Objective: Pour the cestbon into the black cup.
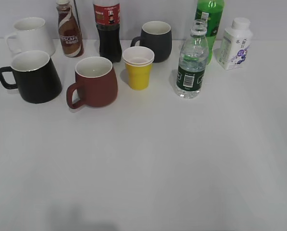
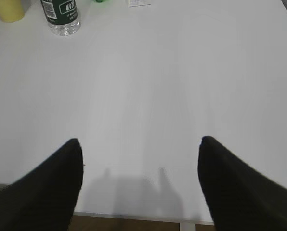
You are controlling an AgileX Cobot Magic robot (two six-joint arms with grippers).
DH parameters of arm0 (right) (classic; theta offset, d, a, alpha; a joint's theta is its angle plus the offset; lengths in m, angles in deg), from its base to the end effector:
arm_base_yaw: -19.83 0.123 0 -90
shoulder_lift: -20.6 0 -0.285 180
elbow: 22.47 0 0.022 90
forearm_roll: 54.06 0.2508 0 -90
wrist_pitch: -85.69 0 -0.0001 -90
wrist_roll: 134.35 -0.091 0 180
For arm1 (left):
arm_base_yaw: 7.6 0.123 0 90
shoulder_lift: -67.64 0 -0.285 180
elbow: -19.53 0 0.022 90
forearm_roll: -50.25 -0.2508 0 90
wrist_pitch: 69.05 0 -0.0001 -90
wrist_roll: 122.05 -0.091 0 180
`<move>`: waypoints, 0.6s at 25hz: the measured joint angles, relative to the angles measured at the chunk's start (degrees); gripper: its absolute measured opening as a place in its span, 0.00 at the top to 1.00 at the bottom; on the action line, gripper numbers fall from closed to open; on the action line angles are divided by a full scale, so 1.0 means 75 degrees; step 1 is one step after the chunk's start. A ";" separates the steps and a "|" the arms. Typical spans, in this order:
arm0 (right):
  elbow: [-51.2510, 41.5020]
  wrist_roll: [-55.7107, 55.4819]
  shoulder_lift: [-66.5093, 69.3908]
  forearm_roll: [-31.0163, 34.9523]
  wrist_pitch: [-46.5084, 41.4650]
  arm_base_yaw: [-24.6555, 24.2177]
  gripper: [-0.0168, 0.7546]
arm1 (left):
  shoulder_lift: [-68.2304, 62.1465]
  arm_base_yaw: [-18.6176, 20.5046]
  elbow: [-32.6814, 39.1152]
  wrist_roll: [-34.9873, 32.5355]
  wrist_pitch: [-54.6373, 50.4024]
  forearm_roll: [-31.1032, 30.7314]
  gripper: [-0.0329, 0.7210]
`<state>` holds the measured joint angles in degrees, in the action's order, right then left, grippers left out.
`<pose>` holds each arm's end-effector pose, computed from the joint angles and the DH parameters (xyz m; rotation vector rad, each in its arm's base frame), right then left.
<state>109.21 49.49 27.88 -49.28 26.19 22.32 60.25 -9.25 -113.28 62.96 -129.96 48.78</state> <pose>-0.0063 0.0063 0.2805 -0.1142 2.0039 0.0842 -0.0089 0.0023 0.2837 -0.0608 2.0148 -0.0434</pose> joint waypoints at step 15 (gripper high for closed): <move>0.0000 0.0000 0.0000 0.0000 0.0000 0.0000 0.26 | 0.0000 0.0000 0.0000 0.0000 0.0000 0.0000 0.65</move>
<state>109.21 49.49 27.88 -49.28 26.19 22.32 60.25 -9.25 -113.28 62.96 -129.96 48.78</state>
